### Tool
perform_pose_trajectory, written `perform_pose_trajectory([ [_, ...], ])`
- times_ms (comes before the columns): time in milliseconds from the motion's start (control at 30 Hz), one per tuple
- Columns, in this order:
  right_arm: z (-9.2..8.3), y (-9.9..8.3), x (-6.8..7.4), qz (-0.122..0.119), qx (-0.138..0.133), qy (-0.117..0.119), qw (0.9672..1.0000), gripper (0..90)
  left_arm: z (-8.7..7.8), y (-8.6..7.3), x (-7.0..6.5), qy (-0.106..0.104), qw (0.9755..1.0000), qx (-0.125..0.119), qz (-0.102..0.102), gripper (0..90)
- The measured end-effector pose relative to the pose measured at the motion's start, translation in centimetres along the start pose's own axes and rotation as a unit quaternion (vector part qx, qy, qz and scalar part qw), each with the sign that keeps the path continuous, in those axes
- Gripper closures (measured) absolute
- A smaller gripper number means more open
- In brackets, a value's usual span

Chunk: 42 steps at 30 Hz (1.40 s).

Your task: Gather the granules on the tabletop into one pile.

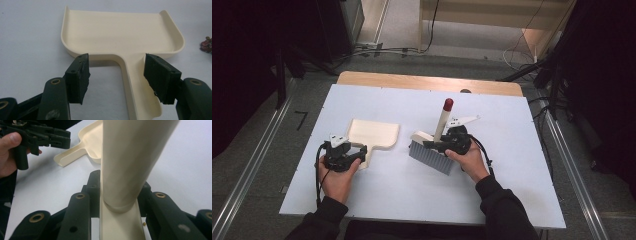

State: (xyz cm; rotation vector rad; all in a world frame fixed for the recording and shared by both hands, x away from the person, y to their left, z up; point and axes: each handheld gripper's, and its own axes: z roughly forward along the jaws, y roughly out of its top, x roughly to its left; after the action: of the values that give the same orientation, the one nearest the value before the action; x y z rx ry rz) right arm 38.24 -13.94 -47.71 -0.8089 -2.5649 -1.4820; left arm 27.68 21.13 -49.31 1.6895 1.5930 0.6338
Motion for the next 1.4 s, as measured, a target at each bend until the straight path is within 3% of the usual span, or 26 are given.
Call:
perform_pose_trajectory([
  [167, 0.4, 0.8, 0.0, -0.016, 0.011, -0.007, 0.9998, 64.3, 0.0, 0.0, 0.0, 0.001, 1.0, -0.001, -0.002, 38.7],
  [467, 0.4, 1.4, -0.9, -0.013, 0.011, -0.002, 0.9999, 64.4, -0.1, 0.0, 0.2, 0.0, 1.0, -0.001, -0.004, 38.6],
  [600, 0.2, 1.6, -0.4, 0.008, 0.001, 0.01, 0.9999, 64.4, -0.1, 0.0, 0.2, 0.0, 1.0, -0.001, -0.004, 38.6],
  [733, 0.7, 1.9, 0.1, 0.054, -0.012, -0.023, 0.9982, 64.4, -0.1, 0.0, 0.1, 0.001, 1.0, -0.002, -0.003, 38.7],
  [800, 1.1, 1.9, 0.2, 0.089, -0.028, -0.047, 0.9945, 64.3, -0.1, 0.0, 0.1, 0.0, 1.0, -0.002, -0.002, 38.6],
  [867, 1.6, 2.0, 0.4, 0.107, -0.042, -0.065, 0.9913, 64.4, -0.1, 0.0, 0.1, 0.0, 1.0, -0.002, -0.003, 38.6],
  [1133, 3.2, 2.4, 1.3, 0.152, -0.068, -0.084, 0.9824, 64.4, -0.1, 0.0, 0.2, 0.0, 1.0, -0.002, -0.004, 38.6],
  [1233, 3.5, 2.2, 1.8, 0.189, -0.085, -0.094, 0.9737, 64.4, -0.1, 0.0, 0.2, 0.0, 1.0, -0.002, -0.005, 38.7],
  [1267, 3.6, 2.1, 2.0, 0.208, -0.09, -0.108, 0.968, 64.4, -0.1, 0.0, 0.2, 0.0, 1.0, -0.002, -0.005, 38.7],
  [1400, 4.0, 1.5, 2.5, 0.245, -0.117, -0.14, 0.9522, 64.4, -0.2, 0.0, 0.2, -0.001, 1.0, -0.004, -0.005, 38.6],
])
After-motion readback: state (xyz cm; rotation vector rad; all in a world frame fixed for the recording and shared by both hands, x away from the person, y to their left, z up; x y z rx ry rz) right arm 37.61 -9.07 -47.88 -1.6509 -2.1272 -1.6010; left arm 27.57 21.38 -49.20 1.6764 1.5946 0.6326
